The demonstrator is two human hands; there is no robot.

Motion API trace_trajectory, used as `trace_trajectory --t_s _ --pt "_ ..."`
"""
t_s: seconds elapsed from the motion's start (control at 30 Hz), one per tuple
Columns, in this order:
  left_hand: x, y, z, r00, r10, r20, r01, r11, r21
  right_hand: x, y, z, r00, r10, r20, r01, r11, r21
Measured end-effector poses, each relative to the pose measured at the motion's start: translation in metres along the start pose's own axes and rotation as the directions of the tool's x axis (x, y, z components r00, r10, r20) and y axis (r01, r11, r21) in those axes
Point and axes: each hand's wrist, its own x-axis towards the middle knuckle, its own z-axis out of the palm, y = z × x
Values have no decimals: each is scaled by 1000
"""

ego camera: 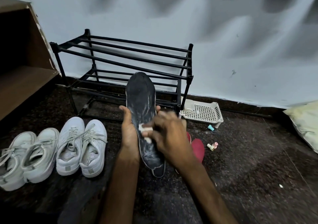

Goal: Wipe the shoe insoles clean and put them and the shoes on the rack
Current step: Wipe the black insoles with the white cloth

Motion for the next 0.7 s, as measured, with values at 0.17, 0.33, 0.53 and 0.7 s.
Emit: trace_trajectory --t_s 0.17,0.33,0.53,0.7 --pt "-1 10 -19 995 59 -86 -65 995 -74 -27 -3 4 980 -57 190 12 972 233" --pt "-3 6 -9 994 29 -101 -34 998 -49 2 1 -3 994 -63 94 72 993 -92" --pt "-12 -5 15 1000 -19 16 18 999 26 81 12 -7 991 119 -63 -132 957 -257" --pt "-11 1 16 999 -16 -32 19 997 75 38 -12 -8 988 152 -36 -155 980 -123"
